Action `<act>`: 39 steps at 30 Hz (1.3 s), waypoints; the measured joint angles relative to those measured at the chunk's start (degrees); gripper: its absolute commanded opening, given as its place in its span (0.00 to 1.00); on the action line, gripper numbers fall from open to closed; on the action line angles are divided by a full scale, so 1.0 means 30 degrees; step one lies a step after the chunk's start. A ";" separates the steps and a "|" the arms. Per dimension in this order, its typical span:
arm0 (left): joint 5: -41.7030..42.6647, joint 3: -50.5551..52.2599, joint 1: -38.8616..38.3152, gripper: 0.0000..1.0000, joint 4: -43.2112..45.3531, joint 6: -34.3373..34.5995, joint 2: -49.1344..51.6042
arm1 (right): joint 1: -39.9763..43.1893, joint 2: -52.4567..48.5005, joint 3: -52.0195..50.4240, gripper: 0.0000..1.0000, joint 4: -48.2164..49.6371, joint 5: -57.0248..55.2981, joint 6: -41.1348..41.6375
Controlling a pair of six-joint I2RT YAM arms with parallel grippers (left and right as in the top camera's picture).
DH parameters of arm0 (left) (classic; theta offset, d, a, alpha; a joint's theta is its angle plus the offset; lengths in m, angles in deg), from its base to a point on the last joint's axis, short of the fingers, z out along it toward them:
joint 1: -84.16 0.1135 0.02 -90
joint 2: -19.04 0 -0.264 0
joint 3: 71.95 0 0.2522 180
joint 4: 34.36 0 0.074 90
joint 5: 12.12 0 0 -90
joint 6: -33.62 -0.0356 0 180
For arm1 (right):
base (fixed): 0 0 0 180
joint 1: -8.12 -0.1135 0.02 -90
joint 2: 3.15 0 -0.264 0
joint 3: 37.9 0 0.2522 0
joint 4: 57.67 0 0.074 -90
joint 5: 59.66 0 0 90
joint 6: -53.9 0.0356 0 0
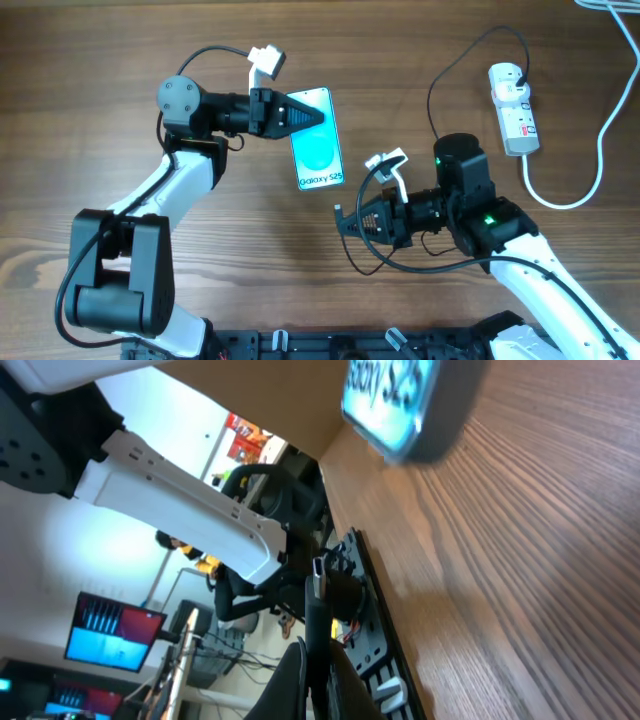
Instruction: Plug charger to phone and switch on socket
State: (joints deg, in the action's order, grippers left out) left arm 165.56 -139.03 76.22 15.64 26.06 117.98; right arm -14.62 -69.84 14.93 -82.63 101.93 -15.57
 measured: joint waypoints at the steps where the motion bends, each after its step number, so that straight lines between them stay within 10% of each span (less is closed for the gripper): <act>1: 0.0044 0.0000 -0.0080 0.04 -0.0007 0.0000 0.0000 | 0.0000 -0.0022 -0.0015 0.04 0.0342 0.0007 0.0189; 39: 0.0197 0.0000 -0.0554 0.04 0.0051 0.0000 0.0000 | -0.0896 -0.0058 -0.0022 0.04 0.2317 -0.2098 0.3963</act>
State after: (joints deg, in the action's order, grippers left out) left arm 166.15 -139.03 74.56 15.80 26.06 117.98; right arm -17.31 -70.02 14.86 -75.68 95.64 -3.68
